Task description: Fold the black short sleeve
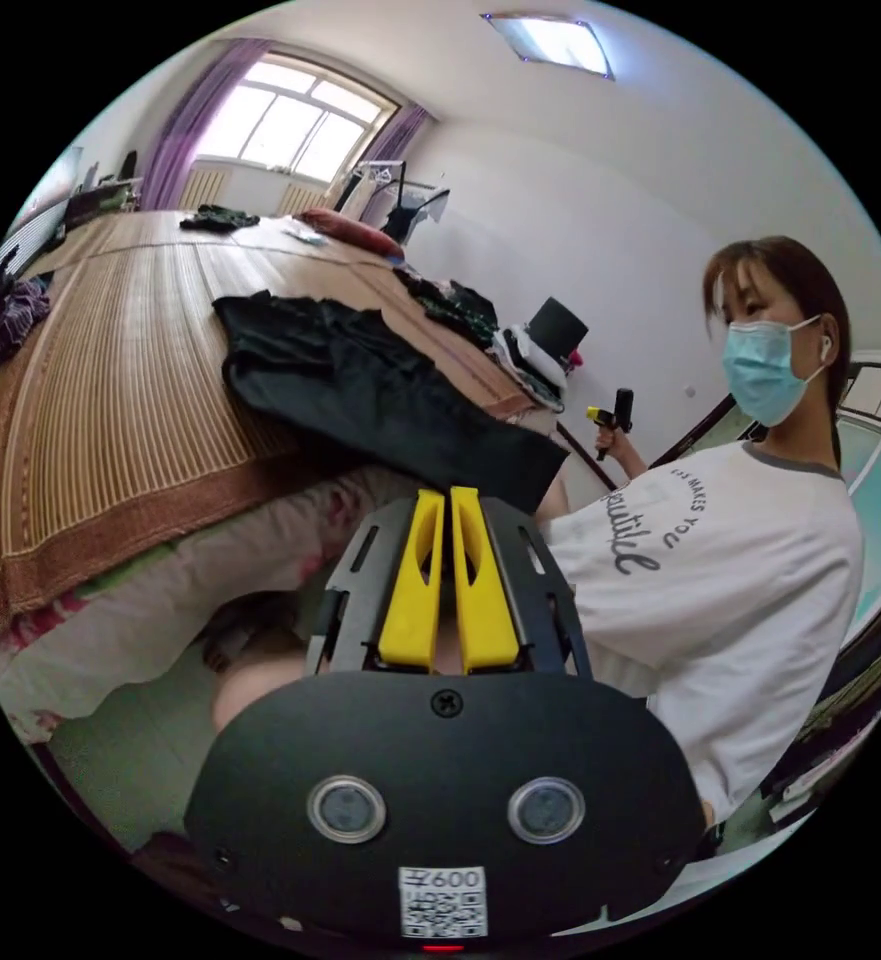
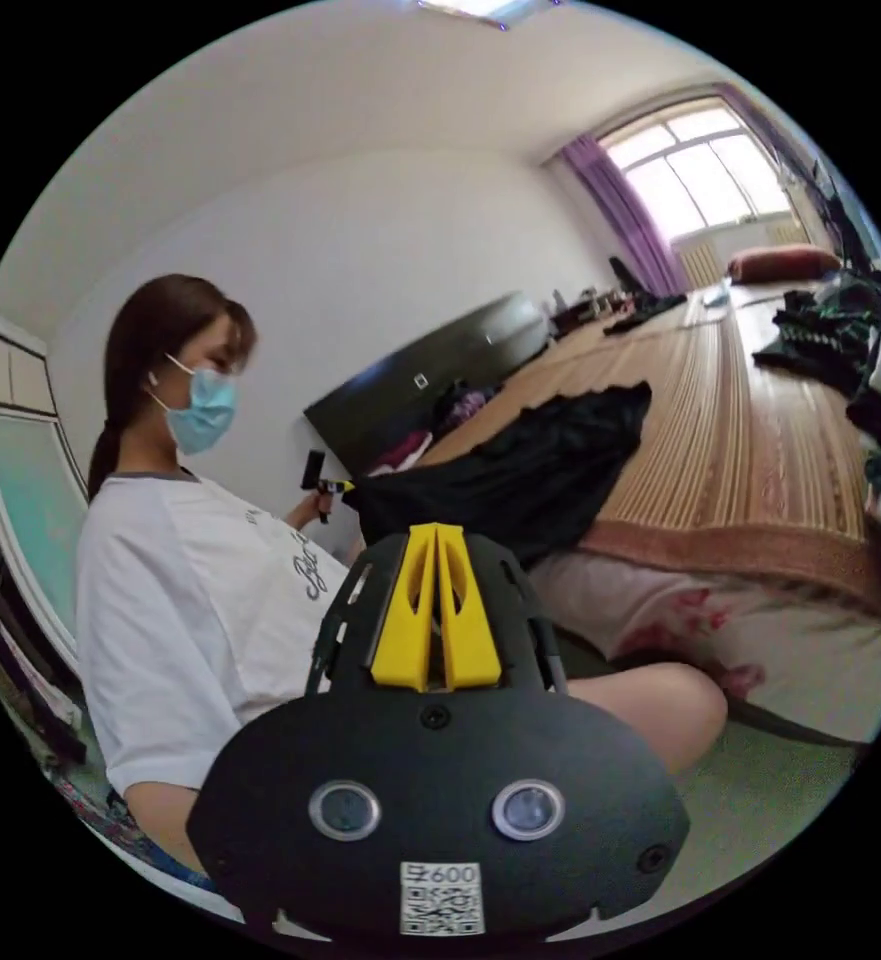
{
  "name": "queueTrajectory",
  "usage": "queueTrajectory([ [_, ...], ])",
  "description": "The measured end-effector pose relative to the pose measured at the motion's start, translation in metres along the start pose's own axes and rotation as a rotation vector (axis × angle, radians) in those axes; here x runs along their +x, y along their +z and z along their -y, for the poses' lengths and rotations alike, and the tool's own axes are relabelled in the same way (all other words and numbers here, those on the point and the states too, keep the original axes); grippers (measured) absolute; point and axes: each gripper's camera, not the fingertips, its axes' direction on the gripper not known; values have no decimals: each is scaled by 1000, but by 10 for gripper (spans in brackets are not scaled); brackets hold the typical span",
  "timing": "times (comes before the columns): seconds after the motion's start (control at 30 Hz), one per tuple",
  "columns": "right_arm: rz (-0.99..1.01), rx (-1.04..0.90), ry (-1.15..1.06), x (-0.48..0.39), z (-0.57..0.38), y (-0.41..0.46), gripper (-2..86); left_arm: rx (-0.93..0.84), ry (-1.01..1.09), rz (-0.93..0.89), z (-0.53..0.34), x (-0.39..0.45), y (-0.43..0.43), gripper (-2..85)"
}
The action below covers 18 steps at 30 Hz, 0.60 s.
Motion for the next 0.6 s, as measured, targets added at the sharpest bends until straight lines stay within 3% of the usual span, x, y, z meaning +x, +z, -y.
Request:
queueTrajectory([
  [0.13, -200, -91, 79, 15, -6, 29, -3, -39, -20, 21, -3, 15, 7, 10],
  [0.27, -247, -285, 273, 69, -40, 151, 39, -122, -80, 4, -20, 10, 35, 9],
  [0.43, -493, -626, 261, 105, -87, 305, 106, -34, -129, -71, -33, 11, 44, 10],
  [0.6, -489, -699, 359, 157, -134, 366, 109, -52, -119, -32, -34, 30, 54, 10],
])
